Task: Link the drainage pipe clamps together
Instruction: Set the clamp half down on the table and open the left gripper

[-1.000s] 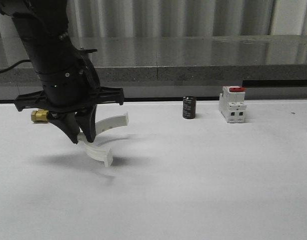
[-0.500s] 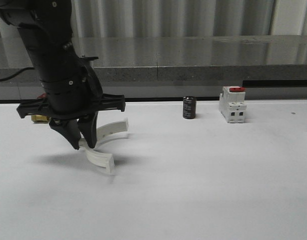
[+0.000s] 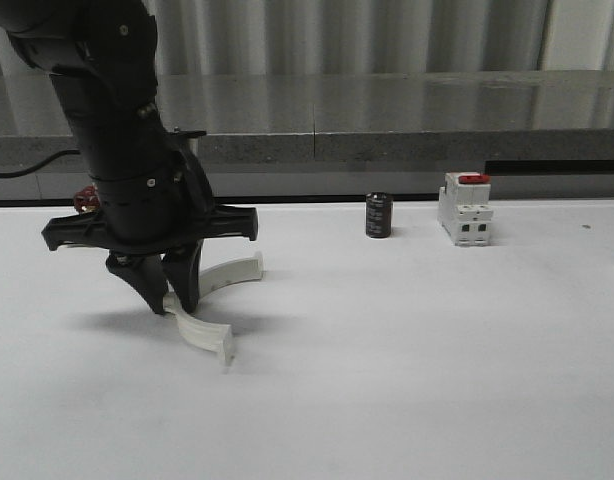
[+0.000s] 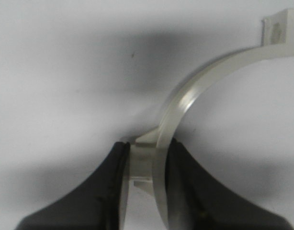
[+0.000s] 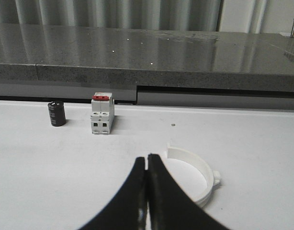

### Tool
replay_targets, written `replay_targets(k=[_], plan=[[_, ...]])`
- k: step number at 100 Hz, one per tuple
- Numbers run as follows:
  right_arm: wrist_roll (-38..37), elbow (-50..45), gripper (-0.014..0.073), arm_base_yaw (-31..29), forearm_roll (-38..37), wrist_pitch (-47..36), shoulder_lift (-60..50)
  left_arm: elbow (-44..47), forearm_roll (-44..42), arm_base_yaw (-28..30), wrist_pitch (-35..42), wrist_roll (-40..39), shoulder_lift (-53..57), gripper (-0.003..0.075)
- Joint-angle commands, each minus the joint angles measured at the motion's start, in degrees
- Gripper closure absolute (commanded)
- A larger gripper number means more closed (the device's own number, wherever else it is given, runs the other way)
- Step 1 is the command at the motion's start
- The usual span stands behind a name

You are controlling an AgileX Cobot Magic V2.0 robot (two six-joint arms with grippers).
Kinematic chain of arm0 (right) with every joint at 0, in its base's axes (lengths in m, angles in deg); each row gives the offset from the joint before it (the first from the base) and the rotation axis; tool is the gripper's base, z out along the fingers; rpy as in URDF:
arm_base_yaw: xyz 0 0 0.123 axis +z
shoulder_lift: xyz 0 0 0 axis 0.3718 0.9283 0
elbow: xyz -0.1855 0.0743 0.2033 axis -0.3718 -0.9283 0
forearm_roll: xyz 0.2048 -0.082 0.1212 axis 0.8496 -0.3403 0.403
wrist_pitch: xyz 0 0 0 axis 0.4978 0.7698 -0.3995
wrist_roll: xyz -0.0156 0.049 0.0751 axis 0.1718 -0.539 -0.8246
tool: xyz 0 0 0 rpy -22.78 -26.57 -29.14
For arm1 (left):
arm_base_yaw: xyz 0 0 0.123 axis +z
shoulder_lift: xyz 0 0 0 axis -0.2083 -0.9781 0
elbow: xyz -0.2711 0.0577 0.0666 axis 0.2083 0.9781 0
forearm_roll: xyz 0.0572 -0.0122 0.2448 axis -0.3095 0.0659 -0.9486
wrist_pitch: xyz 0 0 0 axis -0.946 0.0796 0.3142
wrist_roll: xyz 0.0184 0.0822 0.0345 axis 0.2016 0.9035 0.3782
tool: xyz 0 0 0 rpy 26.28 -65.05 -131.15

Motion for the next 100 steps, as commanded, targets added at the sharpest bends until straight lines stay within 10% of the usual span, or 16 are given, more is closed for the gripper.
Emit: replay_targets(k=[1, 33, 64, 100], plan=[[0.16, 0.98, 0.0661, -0.08, -0.55, -4.73, -1.11, -1.46, 0.02, -0.52, 1.01, -0.64, 2.93, 0.0664], [0.16, 0.98, 0.0661, -0.08, -0.55, -4.73, -1.11, -1.46, -0.45, -0.52, -0.75, -0.64, 3.57, 0.022], [0.16, 0.98, 0.0661, -0.08, -0.55, -4.73, -1.11, -1.68, -3.71, 1.0, -0.15, 1.69, 11.92, 0.0207], [0.16, 0.98, 0.0661, -0.08, -0.55, -4.73, -1.11, -1.22, 4.27, 15.32, -1.19, 23.59, 28.07, 0.0208]])
